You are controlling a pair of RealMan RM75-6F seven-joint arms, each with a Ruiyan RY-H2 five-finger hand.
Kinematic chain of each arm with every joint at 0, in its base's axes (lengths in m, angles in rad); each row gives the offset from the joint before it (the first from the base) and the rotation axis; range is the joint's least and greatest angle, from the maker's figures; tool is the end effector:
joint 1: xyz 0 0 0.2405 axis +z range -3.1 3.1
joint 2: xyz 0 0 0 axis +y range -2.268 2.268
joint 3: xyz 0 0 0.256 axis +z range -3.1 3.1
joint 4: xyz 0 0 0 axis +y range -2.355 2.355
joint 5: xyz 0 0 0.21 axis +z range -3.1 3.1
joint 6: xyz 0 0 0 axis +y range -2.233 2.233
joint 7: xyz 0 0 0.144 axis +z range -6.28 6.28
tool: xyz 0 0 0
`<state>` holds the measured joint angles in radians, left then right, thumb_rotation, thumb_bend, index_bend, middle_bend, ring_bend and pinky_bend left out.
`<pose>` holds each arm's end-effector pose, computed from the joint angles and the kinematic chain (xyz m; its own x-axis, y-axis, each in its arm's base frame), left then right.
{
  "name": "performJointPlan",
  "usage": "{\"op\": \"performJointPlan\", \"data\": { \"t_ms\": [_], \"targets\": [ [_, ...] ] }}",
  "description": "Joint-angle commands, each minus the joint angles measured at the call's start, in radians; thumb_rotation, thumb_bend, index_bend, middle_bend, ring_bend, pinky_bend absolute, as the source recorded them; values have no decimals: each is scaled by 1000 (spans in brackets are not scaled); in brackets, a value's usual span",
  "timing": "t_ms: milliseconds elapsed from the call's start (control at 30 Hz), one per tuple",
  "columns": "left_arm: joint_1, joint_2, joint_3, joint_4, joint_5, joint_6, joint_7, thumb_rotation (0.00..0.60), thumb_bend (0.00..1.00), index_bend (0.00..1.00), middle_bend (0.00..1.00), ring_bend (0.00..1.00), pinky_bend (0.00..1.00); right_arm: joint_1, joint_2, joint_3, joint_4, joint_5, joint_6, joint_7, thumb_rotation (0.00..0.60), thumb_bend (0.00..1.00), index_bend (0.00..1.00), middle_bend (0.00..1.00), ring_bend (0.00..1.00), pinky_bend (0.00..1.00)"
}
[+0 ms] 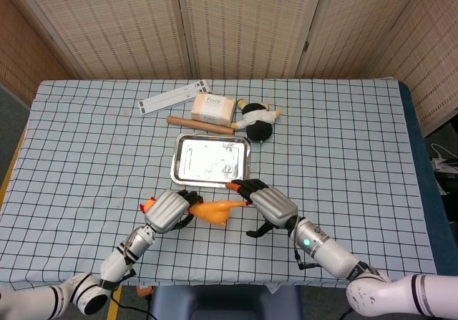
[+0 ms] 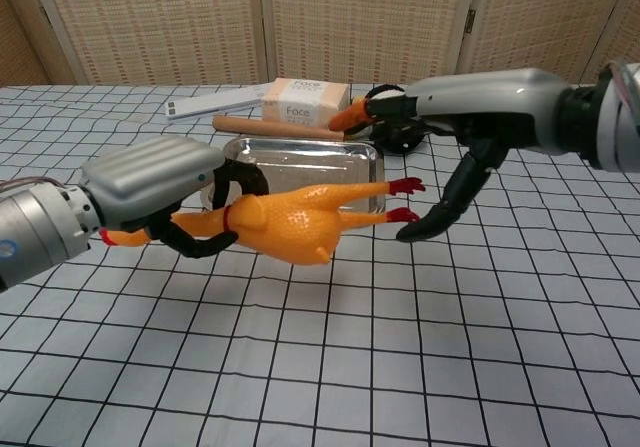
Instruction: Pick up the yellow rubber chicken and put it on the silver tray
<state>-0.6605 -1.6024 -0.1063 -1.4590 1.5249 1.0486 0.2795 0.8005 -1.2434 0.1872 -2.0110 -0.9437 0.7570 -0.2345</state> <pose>-0.1305 0.2959 -0.0333 0.4990 0.1239 0.8577 0.7114 -0.6238 -0.3237 -0.0819 -0.2801 0.0228 0.2504 -0.6064 0.7547 -0.9180 -0.3963 -0.0139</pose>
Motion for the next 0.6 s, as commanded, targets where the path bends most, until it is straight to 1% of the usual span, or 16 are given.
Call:
{"op": "performJointPlan", "data": {
  "t_ms": [33, 200, 300, 367, 433, 500, 600],
  "targets": [
    [-13, 11, -20, -26, -38, -21, 18, 600, 726, 827, 813, 658, 829, 59, -56, -17, 10, 81, 25, -70, 600, 128, 0, 0, 0, 0],
    [-14, 19, -33, -48, -89, -28, 35, 600, 726, 827, 814, 658, 829, 98, -96, -30, 33, 172, 58, -105, 600, 128, 0, 2, 0, 0],
    [-9, 26, -38, -60, -108, -21, 26, 600, 727, 826, 814, 658, 829, 111, -111, -33, 58, 196, 67, -103, 600, 128, 0, 12, 0, 0],
    [-8, 33, -40, -73, -120, -24, 10, 600, 727, 826, 815, 658, 829, 113, -121, -30, 75, 200, 67, -89, 600, 130, 2, 37, 0, 2],
    [-9, 40, -42, -86, -131, -28, -6, 600, 727, 827, 814, 660, 829, 113, -138, -27, 101, 192, 72, -73, 600, 134, 28, 76, 4, 26],
    [-10, 42, -43, -95, -136, -28, -16, 600, 728, 827, 815, 660, 829, 113, -154, -27, 124, 184, 74, -64, 600, 156, 74, 115, 24, 72],
    [-12, 45, -44, -118, -149, -34, -40, 600, 727, 826, 815, 660, 829, 117, -178, -27, 157, 181, 63, -42, 600, 189, 103, 139, 48, 110]
  ]
}}
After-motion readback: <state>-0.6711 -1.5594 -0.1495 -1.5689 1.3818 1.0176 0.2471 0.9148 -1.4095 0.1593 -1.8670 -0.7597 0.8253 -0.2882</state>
